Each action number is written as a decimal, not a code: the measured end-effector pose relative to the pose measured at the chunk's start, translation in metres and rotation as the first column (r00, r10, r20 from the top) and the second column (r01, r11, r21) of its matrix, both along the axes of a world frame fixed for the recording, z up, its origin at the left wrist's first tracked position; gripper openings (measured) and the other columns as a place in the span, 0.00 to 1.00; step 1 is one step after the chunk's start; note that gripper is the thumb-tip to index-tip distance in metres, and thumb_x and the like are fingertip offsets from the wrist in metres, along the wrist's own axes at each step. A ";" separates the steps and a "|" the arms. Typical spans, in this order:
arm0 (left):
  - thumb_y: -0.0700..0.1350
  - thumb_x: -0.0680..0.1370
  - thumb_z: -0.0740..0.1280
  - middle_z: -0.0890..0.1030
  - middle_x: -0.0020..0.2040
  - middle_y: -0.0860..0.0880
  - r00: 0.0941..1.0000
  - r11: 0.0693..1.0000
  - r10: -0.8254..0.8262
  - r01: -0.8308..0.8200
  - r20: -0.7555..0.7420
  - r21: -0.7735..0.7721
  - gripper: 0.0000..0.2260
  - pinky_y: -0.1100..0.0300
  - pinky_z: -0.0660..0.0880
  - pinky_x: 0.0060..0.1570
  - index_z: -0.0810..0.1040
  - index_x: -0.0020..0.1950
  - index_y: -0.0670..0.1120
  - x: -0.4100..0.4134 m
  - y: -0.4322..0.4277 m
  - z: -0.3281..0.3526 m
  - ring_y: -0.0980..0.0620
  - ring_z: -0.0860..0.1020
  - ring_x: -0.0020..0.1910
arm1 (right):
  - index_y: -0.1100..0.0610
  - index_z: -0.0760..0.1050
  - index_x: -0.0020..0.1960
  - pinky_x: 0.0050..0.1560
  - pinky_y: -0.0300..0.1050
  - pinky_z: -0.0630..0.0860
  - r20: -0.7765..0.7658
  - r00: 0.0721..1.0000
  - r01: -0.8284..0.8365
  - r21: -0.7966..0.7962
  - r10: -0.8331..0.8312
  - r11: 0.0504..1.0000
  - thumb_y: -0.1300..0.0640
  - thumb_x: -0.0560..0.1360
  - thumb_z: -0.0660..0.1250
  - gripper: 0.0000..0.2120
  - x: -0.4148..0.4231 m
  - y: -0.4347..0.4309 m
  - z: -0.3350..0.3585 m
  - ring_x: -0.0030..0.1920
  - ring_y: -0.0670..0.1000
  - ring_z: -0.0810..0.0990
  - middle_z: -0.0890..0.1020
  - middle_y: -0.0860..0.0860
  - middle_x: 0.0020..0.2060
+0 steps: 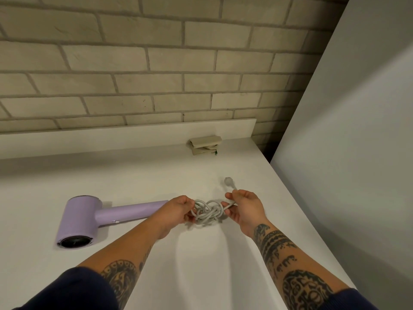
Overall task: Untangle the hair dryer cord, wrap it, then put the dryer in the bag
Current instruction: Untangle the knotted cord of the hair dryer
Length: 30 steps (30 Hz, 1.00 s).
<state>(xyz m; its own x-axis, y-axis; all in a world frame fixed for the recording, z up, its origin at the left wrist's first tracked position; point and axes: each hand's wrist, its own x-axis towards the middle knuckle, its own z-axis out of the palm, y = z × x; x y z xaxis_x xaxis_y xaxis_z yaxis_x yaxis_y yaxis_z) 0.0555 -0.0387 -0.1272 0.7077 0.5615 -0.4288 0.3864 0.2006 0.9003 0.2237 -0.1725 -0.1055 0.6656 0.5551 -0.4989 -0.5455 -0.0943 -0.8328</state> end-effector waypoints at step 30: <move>0.42 0.86 0.60 0.85 0.55 0.38 0.942 0.891 0.206 -0.069 0.264 -0.449 0.09 0.51 0.81 0.48 0.75 0.61 0.38 0.013 -0.019 0.017 0.43 0.85 0.51 | 0.50 0.75 0.62 0.43 0.37 0.77 0.391 0.816 -0.383 -0.185 0.425 0.905 0.50 0.77 0.72 0.15 -0.048 -0.005 0.008 0.47 0.45 0.84 0.81 0.45 0.50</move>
